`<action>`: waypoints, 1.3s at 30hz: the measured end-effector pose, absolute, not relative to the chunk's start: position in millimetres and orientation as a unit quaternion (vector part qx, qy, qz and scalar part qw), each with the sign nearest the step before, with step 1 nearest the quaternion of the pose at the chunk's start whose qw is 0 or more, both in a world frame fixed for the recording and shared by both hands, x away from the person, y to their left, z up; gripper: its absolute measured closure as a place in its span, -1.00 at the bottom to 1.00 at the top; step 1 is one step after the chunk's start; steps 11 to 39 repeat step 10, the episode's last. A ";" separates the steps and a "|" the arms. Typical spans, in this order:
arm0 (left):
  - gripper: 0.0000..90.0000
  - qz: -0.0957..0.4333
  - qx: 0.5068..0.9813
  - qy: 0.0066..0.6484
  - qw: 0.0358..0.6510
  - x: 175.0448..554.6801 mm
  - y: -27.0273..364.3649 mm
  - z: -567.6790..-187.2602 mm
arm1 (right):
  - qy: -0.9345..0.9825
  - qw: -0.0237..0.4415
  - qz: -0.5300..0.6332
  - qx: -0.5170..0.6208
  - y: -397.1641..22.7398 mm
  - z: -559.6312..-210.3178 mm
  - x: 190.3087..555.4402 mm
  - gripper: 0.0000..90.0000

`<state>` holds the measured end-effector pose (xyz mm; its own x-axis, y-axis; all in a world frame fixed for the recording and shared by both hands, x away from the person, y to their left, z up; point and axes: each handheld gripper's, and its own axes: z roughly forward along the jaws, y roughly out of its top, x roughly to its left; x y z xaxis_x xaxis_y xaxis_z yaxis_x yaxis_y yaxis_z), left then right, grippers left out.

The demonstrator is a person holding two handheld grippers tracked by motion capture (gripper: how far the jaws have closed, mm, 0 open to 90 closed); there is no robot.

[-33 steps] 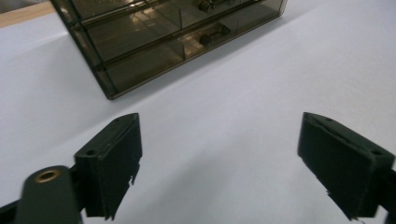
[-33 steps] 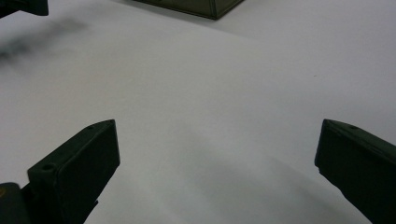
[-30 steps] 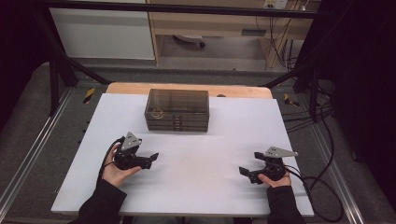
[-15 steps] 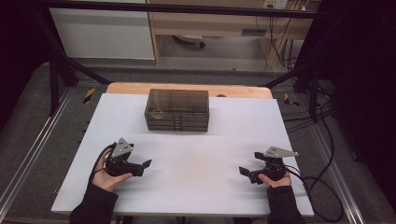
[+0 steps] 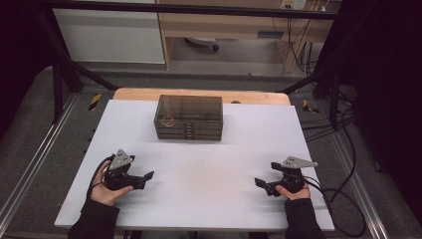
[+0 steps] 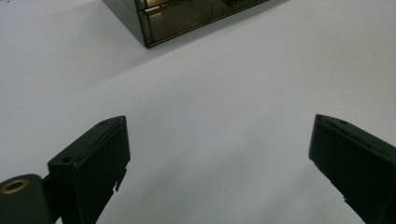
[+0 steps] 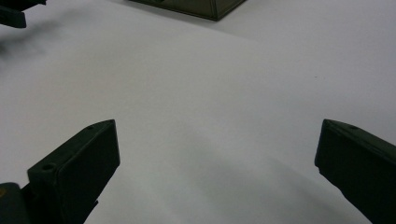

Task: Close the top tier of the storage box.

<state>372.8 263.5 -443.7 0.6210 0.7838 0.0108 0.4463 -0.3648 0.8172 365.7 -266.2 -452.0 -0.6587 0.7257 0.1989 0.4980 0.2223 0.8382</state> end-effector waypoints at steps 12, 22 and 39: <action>-0.89 0.199 0.799 0.390 0.413 372.8 268.0 -445.7 | 0.774 0.118 0.482 0.395 -266.2 -452.1 365.8 -0.99; -0.89 0.199 0.799 0.390 0.413 372.8 268.0 -445.7 | 0.774 0.118 0.482 0.395 -266.2 -452.1 365.8 -0.99; -0.89 0.199 0.799 0.390 0.413 372.8 268.0 -445.7 | 0.774 0.118 0.482 0.395 -266.2 -452.1 365.8 -0.99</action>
